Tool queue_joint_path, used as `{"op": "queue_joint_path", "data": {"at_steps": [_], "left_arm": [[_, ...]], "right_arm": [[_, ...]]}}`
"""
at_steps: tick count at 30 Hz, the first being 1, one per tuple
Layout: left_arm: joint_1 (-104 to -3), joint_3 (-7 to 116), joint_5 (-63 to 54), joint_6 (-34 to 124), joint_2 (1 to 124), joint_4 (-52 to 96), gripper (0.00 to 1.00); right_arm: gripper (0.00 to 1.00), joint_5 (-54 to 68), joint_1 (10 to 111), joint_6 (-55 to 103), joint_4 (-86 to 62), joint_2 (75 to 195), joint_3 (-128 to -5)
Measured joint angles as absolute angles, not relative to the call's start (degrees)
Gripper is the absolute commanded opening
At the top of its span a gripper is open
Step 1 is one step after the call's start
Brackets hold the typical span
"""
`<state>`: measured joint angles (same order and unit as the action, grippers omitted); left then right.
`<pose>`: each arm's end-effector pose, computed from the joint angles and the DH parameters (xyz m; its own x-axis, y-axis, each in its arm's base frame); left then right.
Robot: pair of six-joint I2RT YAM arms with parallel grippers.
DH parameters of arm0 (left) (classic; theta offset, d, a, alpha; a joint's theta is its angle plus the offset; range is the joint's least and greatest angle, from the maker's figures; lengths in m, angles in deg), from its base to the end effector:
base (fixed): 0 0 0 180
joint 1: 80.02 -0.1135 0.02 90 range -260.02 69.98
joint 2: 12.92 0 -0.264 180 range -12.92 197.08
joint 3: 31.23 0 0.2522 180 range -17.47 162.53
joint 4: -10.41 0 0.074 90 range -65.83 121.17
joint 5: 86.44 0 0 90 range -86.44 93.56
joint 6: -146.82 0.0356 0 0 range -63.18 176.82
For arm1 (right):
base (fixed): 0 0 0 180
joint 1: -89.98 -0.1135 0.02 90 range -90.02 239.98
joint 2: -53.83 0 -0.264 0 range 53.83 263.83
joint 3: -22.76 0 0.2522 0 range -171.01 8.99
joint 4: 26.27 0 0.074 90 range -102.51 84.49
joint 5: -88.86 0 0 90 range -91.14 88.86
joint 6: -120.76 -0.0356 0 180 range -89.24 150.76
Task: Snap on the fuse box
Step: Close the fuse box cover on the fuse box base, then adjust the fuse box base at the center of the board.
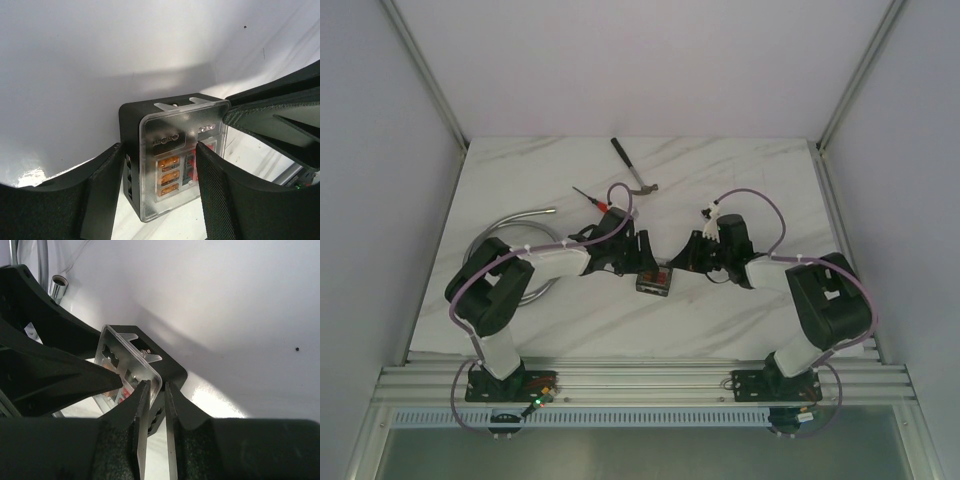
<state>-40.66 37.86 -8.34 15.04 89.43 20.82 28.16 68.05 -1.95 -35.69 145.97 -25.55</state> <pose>0.2784 -0.2378 0.1579 -0.8884 -0.1145 -0.4445 0.1930 0.7854 -0.5881 0.2704 0.1276 0.1433 -0.8195 0.1781 -0.5447 -0.3059 0.6679 0.6785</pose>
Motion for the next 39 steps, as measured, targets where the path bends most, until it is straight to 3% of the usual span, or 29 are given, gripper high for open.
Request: {"op": "queue_joint_path", "data": {"at_steps": [8,13,23,30,34,39], "left_arm": [[-40.8,35.5,-7.5,10.1,89.1,17.0,0.55],[-41.0,34.3,-6.9,7.7,88.7,15.4,0.57],[-39.1,30.1,-6.0,6.3,84.5,14.0,0.71],[-43.1,26.0,-0.6,7.6,74.5,15.7,0.99],[-49.1,23.6,7.0,10.3,65.5,17.8,1.0],[-57.5,21.3,18.8,14.7,55.3,18.9,1.0]], "right_arm": [[0.16,27.8,67.4,1.1,-34.6,146.7,-27.0],[0.23,24.4,66.1,2.5,-33.8,145.1,-27.2],[0.46,17.6,62.9,6.2,-21.6,136.6,-27.2],[0.85,5.9,63.8,9.3,-14.6,125.3,-26.2],[0.98,-8.1,66.3,10.8,-13.6,119.0,-26.2],[0.99,-23.9,70.7,12.0,-18.5,114.0,-22.8]]}}
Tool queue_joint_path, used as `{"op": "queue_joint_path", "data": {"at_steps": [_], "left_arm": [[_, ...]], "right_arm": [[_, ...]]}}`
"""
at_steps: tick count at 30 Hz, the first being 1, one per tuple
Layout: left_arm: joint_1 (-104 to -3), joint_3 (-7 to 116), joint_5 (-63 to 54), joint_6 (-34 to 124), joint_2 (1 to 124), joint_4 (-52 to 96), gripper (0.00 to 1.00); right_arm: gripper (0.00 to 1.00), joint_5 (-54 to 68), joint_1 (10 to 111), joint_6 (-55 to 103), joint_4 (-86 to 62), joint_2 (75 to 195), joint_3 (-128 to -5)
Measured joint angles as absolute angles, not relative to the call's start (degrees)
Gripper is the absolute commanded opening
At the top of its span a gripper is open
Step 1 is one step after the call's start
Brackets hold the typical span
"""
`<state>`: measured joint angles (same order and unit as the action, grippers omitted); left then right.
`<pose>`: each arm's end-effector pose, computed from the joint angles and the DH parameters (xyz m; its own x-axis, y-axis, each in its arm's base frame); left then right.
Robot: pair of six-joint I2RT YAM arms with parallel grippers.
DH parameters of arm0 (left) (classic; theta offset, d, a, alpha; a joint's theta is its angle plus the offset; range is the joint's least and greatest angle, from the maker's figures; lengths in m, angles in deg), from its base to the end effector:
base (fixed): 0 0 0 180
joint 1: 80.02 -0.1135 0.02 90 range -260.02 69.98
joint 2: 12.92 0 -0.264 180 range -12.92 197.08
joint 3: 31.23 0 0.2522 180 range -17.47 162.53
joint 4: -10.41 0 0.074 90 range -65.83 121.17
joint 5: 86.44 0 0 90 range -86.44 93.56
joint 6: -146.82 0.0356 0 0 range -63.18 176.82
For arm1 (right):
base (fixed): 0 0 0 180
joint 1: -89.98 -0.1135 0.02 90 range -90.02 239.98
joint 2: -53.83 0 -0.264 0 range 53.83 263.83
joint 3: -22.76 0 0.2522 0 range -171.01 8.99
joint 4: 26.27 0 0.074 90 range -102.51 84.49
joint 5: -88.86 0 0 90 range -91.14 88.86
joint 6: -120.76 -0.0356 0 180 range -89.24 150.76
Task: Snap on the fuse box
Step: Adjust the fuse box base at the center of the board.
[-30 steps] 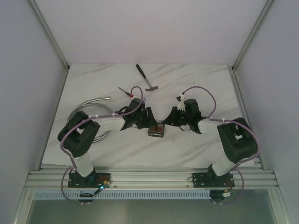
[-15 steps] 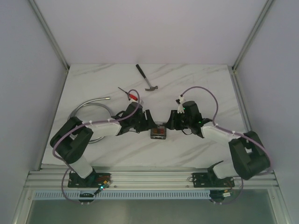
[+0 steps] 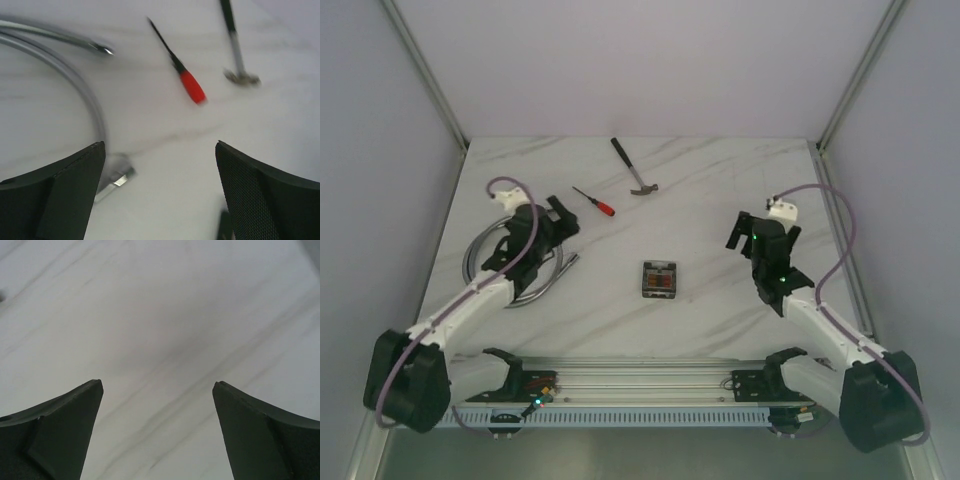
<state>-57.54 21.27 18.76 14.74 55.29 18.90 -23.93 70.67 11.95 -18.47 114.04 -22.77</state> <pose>0.2472 -0.0922 0.2459 -0.3803 -0.5425 -0.7490 -0.1440 0.8347 -0.5315 0.2230 0.0635 0.2379 -0.3310 0.1990 -0.9224 0.1475 0.9764 0.1577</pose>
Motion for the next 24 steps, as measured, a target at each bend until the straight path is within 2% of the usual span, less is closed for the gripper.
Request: {"op": "queue_joint_path", "data": {"at_steps": [5,11,14,18,24], "left_arm": [[-66.3,18.5,28.4,18.8,49.5,18.2,1.0],[-74.1,12.1,31.7,21.4,47.7,15.3,1.0],[-74.8,10.0,27.0,21.8,47.2,14.1,1.0],[-74.3,8.7,14.6,20.4,48.4,9.1,1.0],[-64.9,6.9,0.9,17.1,54.1,0.8,0.96]], "right_arm": [[0.99,-31.9,75.1,15.2,-28.5,113.4,-15.5],[0.99,-31.7,79.2,18.6,-36.1,114.5,-11.7],[0.99,-28.7,79.7,19.3,-36.9,112.7,-11.1],[0.99,-23.8,79.7,20.0,-37.1,111.3,-11.0],[0.99,-18.7,79.7,21.4,-39.0,110.4,-9.2]]}}
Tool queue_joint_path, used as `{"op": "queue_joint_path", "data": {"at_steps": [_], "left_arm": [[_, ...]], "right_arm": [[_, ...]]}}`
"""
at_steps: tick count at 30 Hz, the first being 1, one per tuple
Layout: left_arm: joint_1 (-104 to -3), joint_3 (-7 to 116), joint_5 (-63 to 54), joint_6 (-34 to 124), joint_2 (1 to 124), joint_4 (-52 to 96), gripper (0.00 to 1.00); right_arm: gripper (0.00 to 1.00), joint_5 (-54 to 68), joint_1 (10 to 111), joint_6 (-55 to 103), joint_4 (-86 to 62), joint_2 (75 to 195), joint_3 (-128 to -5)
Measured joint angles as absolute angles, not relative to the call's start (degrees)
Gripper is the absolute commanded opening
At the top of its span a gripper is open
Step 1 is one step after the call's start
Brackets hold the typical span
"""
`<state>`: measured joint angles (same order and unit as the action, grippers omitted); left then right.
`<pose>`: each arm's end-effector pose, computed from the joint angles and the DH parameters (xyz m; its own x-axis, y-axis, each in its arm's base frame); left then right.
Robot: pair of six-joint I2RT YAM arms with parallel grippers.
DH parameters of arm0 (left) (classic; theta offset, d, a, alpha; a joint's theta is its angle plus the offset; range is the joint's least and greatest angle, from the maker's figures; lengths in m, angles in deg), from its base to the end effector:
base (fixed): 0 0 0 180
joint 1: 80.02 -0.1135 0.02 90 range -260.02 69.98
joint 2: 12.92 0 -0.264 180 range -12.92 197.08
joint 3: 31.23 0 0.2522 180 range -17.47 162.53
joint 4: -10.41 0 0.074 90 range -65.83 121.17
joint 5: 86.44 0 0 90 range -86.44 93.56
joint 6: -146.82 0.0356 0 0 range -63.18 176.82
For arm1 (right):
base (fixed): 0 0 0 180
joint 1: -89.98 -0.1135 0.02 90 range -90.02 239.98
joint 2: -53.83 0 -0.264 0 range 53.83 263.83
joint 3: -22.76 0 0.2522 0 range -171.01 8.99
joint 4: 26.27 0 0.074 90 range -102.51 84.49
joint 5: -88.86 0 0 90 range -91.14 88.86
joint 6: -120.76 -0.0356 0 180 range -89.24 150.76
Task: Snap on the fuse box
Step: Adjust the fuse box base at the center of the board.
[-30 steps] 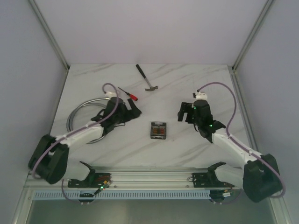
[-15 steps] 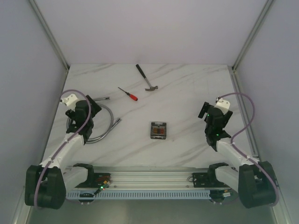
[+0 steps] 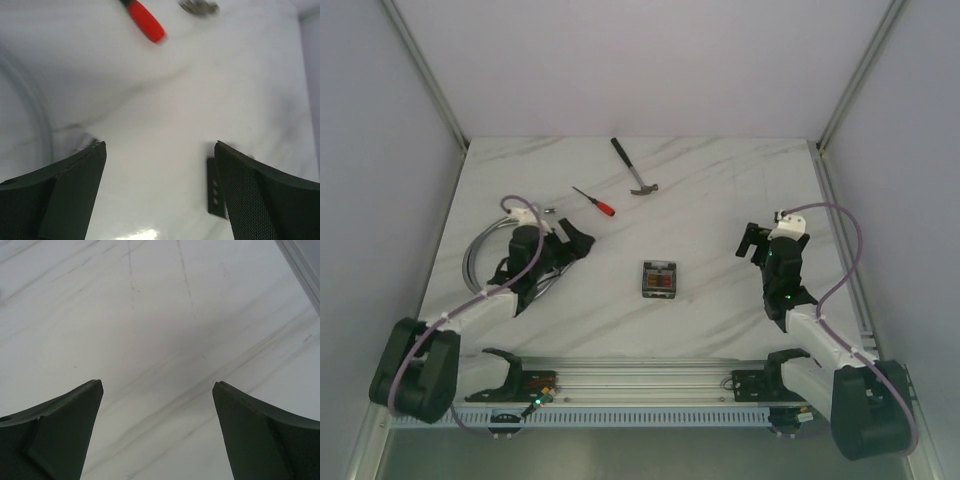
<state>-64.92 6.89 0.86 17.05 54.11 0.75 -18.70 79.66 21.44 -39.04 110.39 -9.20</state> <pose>0.2324 -0.0644 0.1985 -0.4386 -0.5435 -0.7157 0.0294 0.7873 -0.6159 0.2080 0.0270 0.2067 -0.1796 0.1242 -0.9759 0.1508 0.9837 0.0975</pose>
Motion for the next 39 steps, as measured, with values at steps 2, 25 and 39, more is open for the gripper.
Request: {"op": "queue_joint_path", "data": {"at_steps": [2,25,39], "left_arm": [[-61.3,7.1,-2.4,16.1,57.6,-2.3,0.93],[-48.0,18.1,-17.1,9.2,85.7,-14.5,0.64],[-47.5,19.6,-19.4,5.6,90.2,-16.5,0.39]], "right_arm": [[0.99,-17.7,79.7,22.0,-39.5,110.6,-9.2],[0.74,14.4,70.9,14.2,-32.3,124.5,-21.0],[0.4,28.4,64.0,7.8,-33.2,140.6,-22.4]]}}
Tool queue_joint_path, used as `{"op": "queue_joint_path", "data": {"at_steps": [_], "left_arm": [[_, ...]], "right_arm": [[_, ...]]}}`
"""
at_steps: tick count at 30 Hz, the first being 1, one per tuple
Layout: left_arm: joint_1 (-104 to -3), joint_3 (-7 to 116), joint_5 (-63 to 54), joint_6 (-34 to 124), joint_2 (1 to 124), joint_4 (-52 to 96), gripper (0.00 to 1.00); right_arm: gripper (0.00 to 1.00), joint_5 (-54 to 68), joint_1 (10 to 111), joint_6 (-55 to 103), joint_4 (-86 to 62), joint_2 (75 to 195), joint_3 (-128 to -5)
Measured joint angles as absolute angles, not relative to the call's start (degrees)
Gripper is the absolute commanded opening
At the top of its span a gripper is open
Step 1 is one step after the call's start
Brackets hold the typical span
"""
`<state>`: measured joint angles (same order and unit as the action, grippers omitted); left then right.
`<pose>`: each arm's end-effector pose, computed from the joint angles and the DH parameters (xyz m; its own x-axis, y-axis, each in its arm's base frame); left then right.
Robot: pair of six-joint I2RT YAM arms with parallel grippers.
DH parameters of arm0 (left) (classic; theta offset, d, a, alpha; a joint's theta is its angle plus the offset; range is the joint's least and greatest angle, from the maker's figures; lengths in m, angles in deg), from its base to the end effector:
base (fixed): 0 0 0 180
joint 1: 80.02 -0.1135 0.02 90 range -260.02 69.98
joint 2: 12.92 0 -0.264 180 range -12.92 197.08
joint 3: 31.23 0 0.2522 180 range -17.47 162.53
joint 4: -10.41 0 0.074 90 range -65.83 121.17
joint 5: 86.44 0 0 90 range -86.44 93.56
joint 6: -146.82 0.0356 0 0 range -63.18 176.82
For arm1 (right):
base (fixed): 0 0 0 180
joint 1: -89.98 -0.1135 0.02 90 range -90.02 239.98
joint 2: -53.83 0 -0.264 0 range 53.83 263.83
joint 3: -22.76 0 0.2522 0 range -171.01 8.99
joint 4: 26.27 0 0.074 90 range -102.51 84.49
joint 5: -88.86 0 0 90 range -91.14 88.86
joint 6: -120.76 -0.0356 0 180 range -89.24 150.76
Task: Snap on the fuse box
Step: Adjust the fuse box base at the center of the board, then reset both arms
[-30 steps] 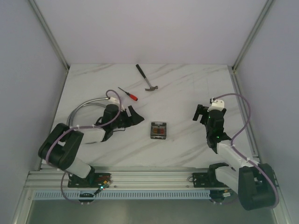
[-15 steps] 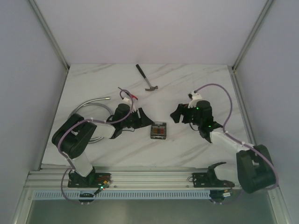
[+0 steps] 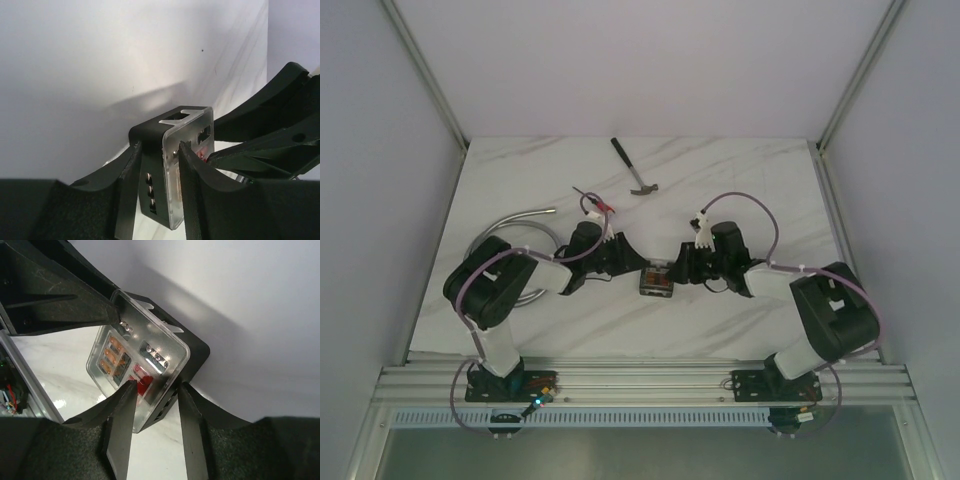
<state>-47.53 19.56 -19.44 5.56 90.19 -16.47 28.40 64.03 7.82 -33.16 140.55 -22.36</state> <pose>0.2713 -0.1892 0.1252 -0.8446 -0.3134 -0.4342 0.2131 0.5473 -0.8094 0.2439 0.1382 0.1499 -0.7619 0.0063 -0.6476 -0.4866 0.6542 0.5789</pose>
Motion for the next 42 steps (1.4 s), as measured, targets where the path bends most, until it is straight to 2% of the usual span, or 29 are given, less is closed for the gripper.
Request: {"op": "queue_joint_path", "data": {"at_steps": [9,13,19,24,30,34,38,42], "left_arm": [[-49.3,19.8,-18.6,2.6,91.4,-18.8,0.2],[-49.8,18.9,-18.5,0.2,92.3,-21.8,0.2],[-50.0,16.9,-16.3,-1.1,90.7,-23.2,0.35],[-47.7,14.1,-14.4,1.4,83.2,-14.7,0.58],[-48.0,13.9,-4.1,6.9,67.8,-3.8,0.87],[-52.2,13.9,4.9,10.2,59.6,1.5,0.99],[-59.4,13.0,16.5,12.7,55.4,5.9,1.0],[-63.5,10.1,30.7,18.0,52.1,7.4,1.0]], "right_arm": [[0.31,31.7,65.1,6.9,-33.9,145.1,-25.6],[0.31,32.8,65.4,7.1,-33.1,146.6,-27.1],[0.41,32.4,65.3,10.1,-29.2,147.8,-30.8],[0.63,25.1,64.3,14.6,-26.9,144.8,-32.1],[0.97,8.2,68.1,18.6,-28.0,128.0,-27.4],[0.99,-7.9,71.0,21.7,-33.7,117.2,-20.5],[0.99,-21.1,74.7,24.7,-43.0,112.9,-11.7],[0.99,-29.7,77.1,27.0,-51.9,117.9,-6.4]]}}
